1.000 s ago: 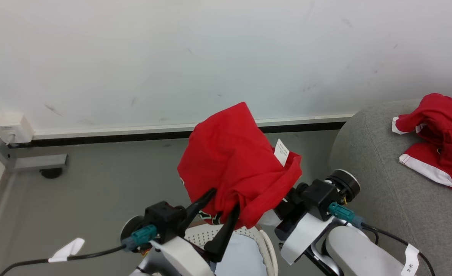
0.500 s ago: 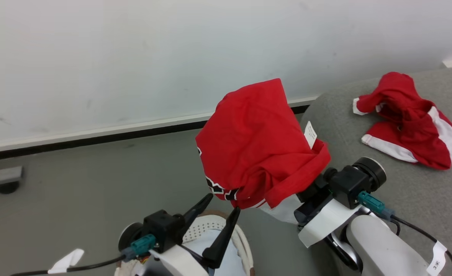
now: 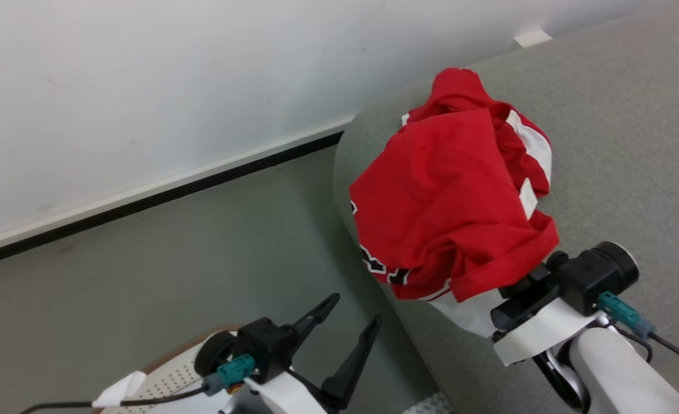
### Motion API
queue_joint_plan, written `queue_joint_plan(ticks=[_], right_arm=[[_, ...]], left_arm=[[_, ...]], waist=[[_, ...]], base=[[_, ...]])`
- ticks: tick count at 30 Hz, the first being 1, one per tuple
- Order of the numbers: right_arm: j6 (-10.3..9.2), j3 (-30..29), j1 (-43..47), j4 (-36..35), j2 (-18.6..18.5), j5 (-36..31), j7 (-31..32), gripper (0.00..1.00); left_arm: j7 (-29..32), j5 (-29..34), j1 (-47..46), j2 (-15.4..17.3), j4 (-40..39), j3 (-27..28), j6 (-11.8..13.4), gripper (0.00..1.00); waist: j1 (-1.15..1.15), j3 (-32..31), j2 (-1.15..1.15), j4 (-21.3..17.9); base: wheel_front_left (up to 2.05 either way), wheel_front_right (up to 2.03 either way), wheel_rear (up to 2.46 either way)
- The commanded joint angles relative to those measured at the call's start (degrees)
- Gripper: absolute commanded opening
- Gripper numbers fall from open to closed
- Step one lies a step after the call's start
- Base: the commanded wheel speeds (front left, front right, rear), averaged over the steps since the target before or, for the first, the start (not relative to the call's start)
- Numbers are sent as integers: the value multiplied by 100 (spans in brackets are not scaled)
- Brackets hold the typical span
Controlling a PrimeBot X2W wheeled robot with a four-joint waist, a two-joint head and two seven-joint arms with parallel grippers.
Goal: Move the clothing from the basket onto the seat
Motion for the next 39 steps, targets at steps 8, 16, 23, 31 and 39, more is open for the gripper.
queue_joint_plan(ticks=[8, 16, 23, 31, 39], right_arm=[[-15, -1114, 268, -490, 40, -192, -16, 0], [-15, -2384, -594, -541, 185, -321, -16, 0], [-15, -3535, -2044, 398, 80, -59, 31, 0], [-15, -5211, -3237, 1993, -236, -737, 14, 0], [-15, -6610, -3078, 2550, 271, -1826, -25, 100]], left_arm=[[117, 260, -469, 121, -71, -242, -213, 100], [333, 485, -970, 377, -402, -411, -358, 100], [506, 654, -1472, 656, -687, -522, -452, 100], [586, 795, -1716, 775, -816, -683, -488, 100], [539, 783, -1740, 814, -772, -661, -419, 100]], waist=[[0, 993, -1, -370], [0, 2145, -1, -185], [0, 3068, -1, 117], [0, 3628, -1, 470], [0, 3685, -1, 571]], base=[[0, 0, 0], [0, 0, 0], [0, 0, 0], [0, 0, 0], [0, 0, 0]])
